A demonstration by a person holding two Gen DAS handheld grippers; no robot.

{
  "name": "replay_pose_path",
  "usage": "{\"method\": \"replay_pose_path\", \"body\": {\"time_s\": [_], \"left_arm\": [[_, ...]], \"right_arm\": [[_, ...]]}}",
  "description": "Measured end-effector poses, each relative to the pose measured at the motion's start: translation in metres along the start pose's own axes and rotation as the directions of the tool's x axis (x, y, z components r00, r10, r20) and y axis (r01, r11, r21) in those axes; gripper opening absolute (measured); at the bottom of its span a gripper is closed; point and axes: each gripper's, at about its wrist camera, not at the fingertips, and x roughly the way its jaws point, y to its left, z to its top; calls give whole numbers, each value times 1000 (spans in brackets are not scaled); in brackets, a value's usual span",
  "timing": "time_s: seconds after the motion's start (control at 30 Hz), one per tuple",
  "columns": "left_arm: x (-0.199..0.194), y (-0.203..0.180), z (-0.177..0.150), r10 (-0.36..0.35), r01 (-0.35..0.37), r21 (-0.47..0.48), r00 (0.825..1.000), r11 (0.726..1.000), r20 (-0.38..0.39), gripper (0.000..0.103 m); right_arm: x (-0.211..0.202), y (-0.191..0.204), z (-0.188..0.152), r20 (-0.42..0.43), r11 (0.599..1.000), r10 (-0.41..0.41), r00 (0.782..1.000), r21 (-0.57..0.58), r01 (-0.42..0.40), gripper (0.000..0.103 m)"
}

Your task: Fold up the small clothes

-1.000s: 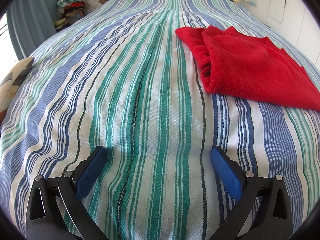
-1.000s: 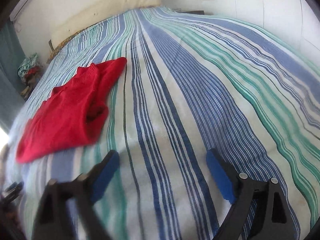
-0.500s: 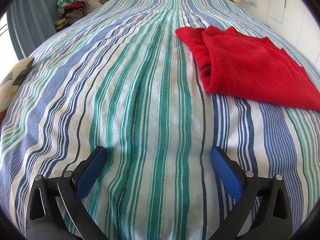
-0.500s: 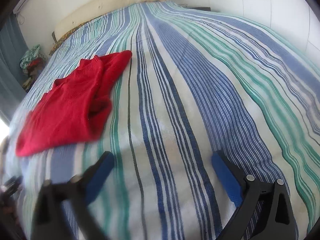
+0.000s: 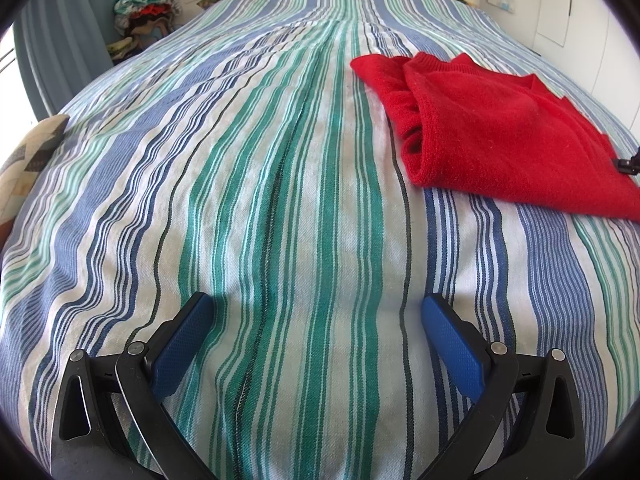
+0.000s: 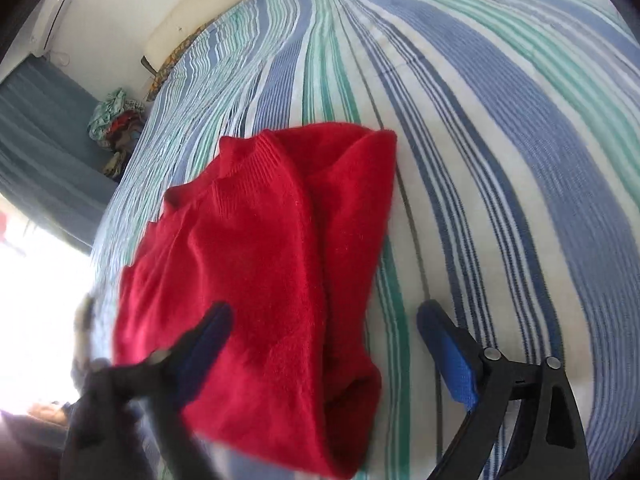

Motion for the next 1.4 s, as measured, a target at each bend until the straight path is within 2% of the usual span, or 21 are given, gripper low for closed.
{"method": "replay_pose_path", "body": {"time_s": [0.03,0.07,0.13,0.2,0.27,0.37,0.57,0.7,0.73,0.77,0.83,0.87,0.9,1.0,1.07,1.17,1.2,1.27,1.3,1.33,1.4], "left_arm": [[0,0,0,-1,1,0,1000,1000,0,103],[0,0,0,-1,1,0,1000,1000,-1,103],[0,0,1,-2,2,0,1000,1000,-4,103],[1,0,2,-1,1,0,1000,1000,-9,103],[2,-1,3,2,-2,1,1000,1000,-14,103],[3,-1,5,5,-5,2,1000,1000,-18,103],[4,-1,5,-2,2,-1,1000,1000,-14,103],[4,0,5,-3,3,-1,1000,1000,-13,103],[4,0,5,-3,3,-1,1000,1000,-13,103],[4,0,5,-3,3,-1,1000,1000,-13,103],[4,0,5,-3,3,-1,1000,1000,-13,103],[4,0,5,-3,3,-1,1000,1000,-13,103],[4,0,5,-2,2,-1,1000,1000,-13,103],[3,0,4,2,-2,1,1000,1000,-16,103],[4,-1,4,4,-4,2,1000,1000,-17,103],[4,-1,4,4,-4,3,1000,1000,-16,103],[4,-1,4,4,-4,3,1000,1000,-16,103],[4,-1,4,4,-4,3,1000,1000,-16,103],[4,-1,4,4,-4,3,1000,1000,-16,103],[4,-1,4,4,-3,3,1000,1000,-16,103],[4,-1,4,4,-4,3,1000,1000,-15,103]], "right_arm": [[6,3,-1,-3,1000,3,1000,-2,-3,28],[9,4,0,-3,1000,10,1000,11,-9,13],[4,9,3,8,999,-9,1000,48,9,11],[-10,31,7,29,998,-68,997,6,68,10],[-24,68,13,49,993,-93,994,-62,96,10],[-30,138,23,62,985,-59,996,-159,68,10],[35,266,13,-33,947,5,999,-319,-15,10],[91,311,-16,-109,930,17,994,-362,-55,11],[102,316,-24,-132,928,29,991,-365,-75,18],[114,318,-31,-181,927,60,982,-354,-122,23],[134,311,-36,-319,934,173,932,-247,-258,61],[133,304,-36,-339,929,253,906,-177,-325,66],[125,298,-32,-328,915,325,887,-128,-383,70],[95,278,-15,-275,856,486,830,-44,-516,71],[74,267,-3,-238,822,547,803,-29,-568,71],[51,252,11,-192,819,551,812,-63,-571,71],[47,246,13,-170,832,533,829,-72,-550,71],[49,235,12,-135,888,440,888,-80,-453,70],[54,232,10,-139,905,402,905,-90,-416,64],[62,235,4,-161,907,389,907,-108,-408,44],[77,253,-13,-210,901,353,912,-186,-391,23]]}}
